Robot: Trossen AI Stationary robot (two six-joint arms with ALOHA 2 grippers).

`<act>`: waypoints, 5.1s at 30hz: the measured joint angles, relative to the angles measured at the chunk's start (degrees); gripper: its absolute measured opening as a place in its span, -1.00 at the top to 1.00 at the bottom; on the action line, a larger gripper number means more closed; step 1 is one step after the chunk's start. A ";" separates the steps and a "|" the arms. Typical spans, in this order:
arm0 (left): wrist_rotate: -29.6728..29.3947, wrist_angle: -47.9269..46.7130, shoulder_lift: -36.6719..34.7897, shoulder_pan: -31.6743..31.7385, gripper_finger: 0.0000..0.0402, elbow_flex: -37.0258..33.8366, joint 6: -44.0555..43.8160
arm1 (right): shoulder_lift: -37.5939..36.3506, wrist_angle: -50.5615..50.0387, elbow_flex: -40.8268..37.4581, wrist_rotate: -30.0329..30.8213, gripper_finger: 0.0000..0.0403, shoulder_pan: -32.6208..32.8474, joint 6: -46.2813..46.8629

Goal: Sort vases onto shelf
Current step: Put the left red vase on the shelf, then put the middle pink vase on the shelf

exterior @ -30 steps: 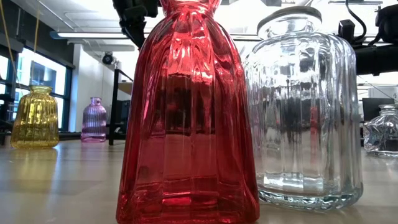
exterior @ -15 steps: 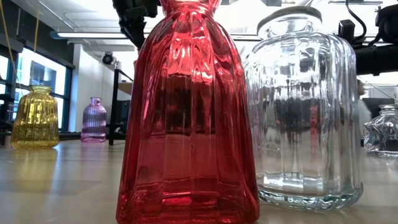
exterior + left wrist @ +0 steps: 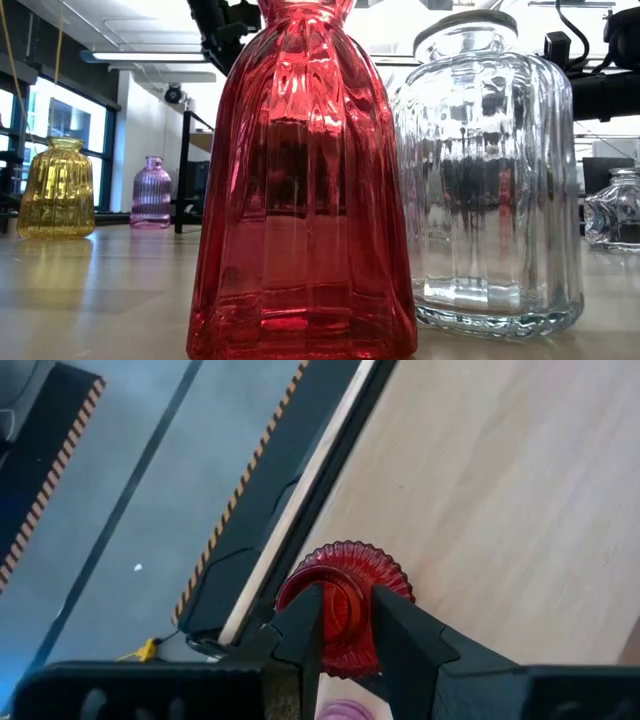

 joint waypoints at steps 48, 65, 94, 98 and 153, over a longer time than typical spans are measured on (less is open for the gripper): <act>1.55 -7.10 -0.37 -3.18 0.62 16.58 -7.73 | -0.02 -0.46 0.00 -0.33 -0.50 0.01 2.86; 5.22 -5.90 0.61 -21.93 0.62 16.68 -15.13 | -0.02 -0.44 0.00 -0.26 -0.50 0.01 1.01; 21.13 3.55 18.63 -34.91 0.57 16.68 -11.06 | -0.02 -0.39 0.00 -0.28 -0.50 0.01 -3.50; 20.52 3.87 21.46 -35.46 0.48 16.68 -11.35 | -0.02 -0.39 0.00 -0.31 -0.50 0.00 -3.50; 7.18 0.24 32.83 -39.64 0.44 16.61 -17.76 | 0.44 -0.39 0.02 -0.42 -0.50 0.02 -3.47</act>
